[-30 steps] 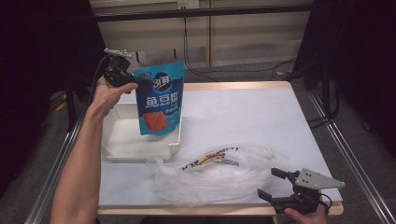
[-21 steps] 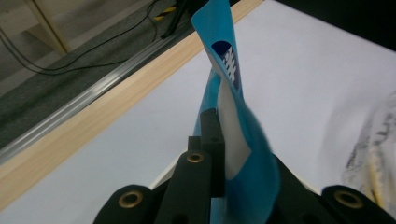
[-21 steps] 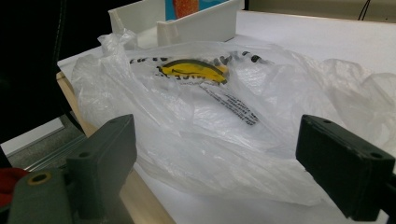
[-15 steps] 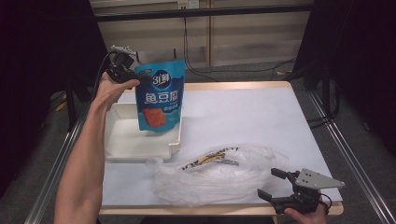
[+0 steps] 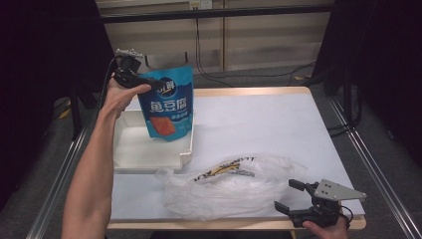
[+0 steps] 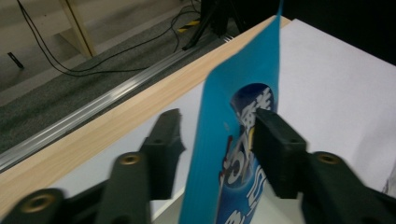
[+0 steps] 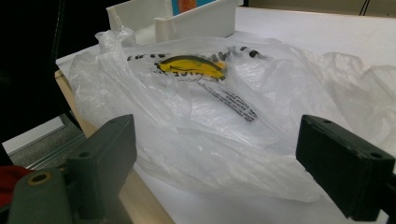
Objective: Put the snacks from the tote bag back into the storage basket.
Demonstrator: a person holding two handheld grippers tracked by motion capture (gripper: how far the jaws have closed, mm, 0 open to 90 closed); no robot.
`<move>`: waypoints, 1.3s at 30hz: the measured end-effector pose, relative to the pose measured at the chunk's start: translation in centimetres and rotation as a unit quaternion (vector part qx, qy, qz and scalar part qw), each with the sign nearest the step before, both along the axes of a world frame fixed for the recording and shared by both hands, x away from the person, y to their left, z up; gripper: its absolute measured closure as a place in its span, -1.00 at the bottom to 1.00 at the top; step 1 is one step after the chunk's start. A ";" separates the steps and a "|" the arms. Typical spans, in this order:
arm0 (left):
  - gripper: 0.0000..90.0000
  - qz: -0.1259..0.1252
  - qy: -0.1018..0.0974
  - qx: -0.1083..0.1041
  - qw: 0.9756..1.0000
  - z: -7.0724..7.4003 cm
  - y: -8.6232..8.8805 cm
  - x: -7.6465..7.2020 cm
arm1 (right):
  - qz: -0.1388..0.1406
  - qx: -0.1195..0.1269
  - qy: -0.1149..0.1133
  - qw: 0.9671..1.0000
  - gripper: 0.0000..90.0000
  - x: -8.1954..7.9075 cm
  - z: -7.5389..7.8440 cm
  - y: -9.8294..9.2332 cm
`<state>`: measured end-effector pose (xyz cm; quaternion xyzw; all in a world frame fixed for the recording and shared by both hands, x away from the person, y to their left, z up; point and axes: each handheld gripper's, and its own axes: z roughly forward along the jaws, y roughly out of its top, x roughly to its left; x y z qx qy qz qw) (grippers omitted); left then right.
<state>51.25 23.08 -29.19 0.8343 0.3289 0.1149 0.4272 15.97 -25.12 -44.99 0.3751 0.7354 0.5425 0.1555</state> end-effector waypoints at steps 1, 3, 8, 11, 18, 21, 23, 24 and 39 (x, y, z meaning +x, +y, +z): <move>-0.09 0.007 0.005 0.000 1.000 -0.1 0.1 0.0 | 0.001 0.001 -0.001 1.000 -0.73 0.1 0.0 0.0; -0.19 0.008 0.005 0.001 1.000 -0.2 0.2 -0.2 | 0.001 0.001 0.001 1.000 -0.73 0.1 0.0 0.0; -0.59 0.020 0.007 -0.004 1.000 -0.4 0.7 -0.9 | 0.006 -0.002 -0.003 1.000 -0.73 0.3 0.0 0.2; -0.74 0.035 0.017 -0.009 0.999 -0.6 1.2 -1.2 | 0.009 -0.003 -0.002 1.000 -0.73 0.3 0.1 0.4; -0.90 0.040 0.016 -0.010 0.999 -0.5 1.9 -2.4 | 0.001 -0.003 -0.008 1.000 -0.74 0.0 0.3 0.4; -0.92 0.052 0.017 -0.015 0.998 -0.9 2.5 -2.7 | 0.002 -0.006 -0.010 1.000 -0.73 -0.1 0.4 0.5; -0.92 0.063 0.023 -0.011 0.998 -1.1 2.7 -2.9 | 0.003 -0.009 -0.009 1.000 -0.73 -0.1 0.4 0.6; -0.92 0.064 0.020 -0.010 0.998 -1.1 2.9 -3.0 | 0.002 -0.009 -0.009 1.000 -0.73 -0.1 0.4 0.6; -0.84 0.050 -0.054 -0.027 0.997 -0.4 3.6 -8.0 | -0.010 -0.014 -0.009 1.000 -0.73 -0.2 0.4 0.5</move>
